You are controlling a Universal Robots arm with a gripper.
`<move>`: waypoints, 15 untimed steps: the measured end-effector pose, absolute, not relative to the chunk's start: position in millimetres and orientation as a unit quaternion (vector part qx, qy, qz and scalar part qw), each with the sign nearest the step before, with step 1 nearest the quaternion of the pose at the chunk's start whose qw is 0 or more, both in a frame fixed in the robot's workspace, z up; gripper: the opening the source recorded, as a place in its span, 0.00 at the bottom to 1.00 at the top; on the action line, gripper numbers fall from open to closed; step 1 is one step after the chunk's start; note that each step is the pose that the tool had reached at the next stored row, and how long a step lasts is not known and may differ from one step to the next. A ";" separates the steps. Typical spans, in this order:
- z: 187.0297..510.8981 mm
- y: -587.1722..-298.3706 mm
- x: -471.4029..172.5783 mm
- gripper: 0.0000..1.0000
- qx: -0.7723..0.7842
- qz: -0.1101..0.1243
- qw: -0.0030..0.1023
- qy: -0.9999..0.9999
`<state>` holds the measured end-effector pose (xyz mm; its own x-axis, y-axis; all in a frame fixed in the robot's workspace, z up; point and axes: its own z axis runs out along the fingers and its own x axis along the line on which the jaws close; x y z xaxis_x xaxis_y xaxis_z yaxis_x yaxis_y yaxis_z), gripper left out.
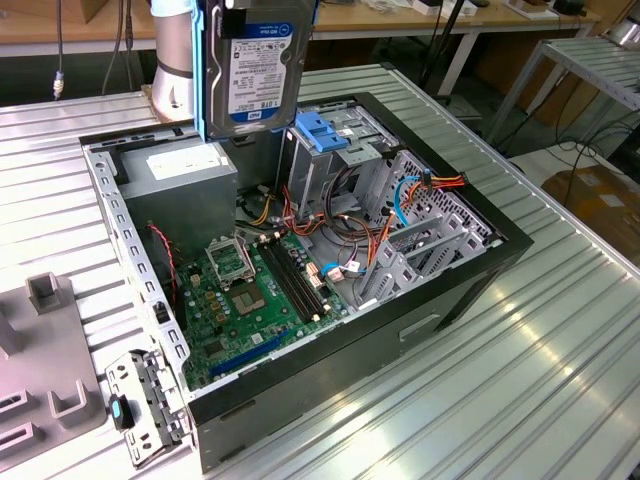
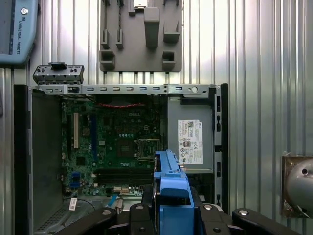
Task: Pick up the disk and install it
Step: 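Insert the disk into the insertion slot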
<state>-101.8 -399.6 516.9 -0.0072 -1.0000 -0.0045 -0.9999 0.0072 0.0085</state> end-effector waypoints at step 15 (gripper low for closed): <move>517.0 -403.3 -101.8 0.37 0.705 -0.005 0.001 -0.710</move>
<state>-101.8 -403.3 517.0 -0.0072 -1.0000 -0.0044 -0.9999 0.0071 0.0086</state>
